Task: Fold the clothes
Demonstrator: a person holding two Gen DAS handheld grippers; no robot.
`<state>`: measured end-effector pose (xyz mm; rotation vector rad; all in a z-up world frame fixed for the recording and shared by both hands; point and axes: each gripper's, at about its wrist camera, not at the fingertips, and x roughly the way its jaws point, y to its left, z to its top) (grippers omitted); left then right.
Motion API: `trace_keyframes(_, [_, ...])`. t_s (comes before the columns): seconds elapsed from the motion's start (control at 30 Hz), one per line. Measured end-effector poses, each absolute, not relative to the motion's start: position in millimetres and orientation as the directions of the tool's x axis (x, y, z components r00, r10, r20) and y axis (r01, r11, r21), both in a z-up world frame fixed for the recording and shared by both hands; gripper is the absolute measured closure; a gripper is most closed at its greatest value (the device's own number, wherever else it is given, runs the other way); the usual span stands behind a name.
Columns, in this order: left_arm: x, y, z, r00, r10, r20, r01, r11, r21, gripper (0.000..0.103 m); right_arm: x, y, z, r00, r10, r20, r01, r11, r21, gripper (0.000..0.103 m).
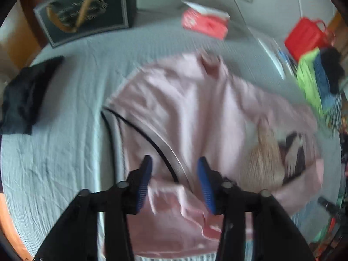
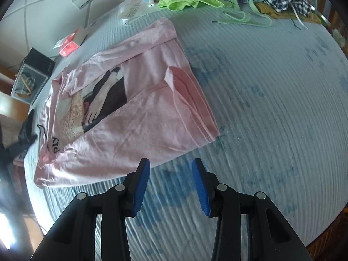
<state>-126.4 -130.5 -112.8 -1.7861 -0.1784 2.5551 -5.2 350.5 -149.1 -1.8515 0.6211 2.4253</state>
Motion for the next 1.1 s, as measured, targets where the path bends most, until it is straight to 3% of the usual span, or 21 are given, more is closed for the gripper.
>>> trace_keyframes(0.03, [-130,-137,-106,-0.358,0.071,-0.931,0.062,-0.993,-0.100,0.038,-6,352,-149,-0.293,-0.216,-0.931,-0.260,-0.919,0.295,0.063])
trace_keyframes(0.07, [-124,-139,-105,-0.355,0.067,-0.932,0.053,-0.994,-0.091,0.037,-8,353,-149,-0.296,-0.217,-0.930,-0.262,-0.918,0.298,0.063])
trace_keyframes(0.23, [-97,-154,-101,-0.339,0.042,-0.940,0.008,-0.999,-0.047,0.037,-14,329,-140,-0.278,-0.309,-0.910,-0.161,-0.919,0.361,0.063])
trace_keyframes(0.53, [-41,-171,-134,-0.279,0.053,-0.959,0.029,-0.998,-0.064,0.037,-40,179,-136,-0.165,-0.464,-0.871,0.213,-0.878,0.428,0.063])
trace_keyframes(0.6, [-34,-170,-138,-0.260,0.007,-0.966,0.027,-1.000,-0.014,0.037,-45,146,-145,-0.113,-0.477,-0.872,0.264,-0.860,0.436,0.063])
trace_keyframes(0.77, [-30,-176,-138,-0.221,0.017,-0.975,0.027,-0.999,-0.024,0.037,-63,77,-164,-0.015,-0.468,-0.884,0.343,-0.832,0.435,0.063])
trace_keyframes(0.9, [-36,-180,-135,-0.268,0.042,-0.962,-0.006,-0.999,-0.042,0.037,-96,52,-160,-0.090,-0.448,-0.889,0.336,-0.854,0.397,0.063])
trace_keyframes(1.1, [-62,-170,-144,-0.257,0.126,-0.958,-0.081,-0.991,-0.109,0.037,-140,107,-133,-0.365,-0.460,-0.809,0.053,-0.878,0.475,0.061])
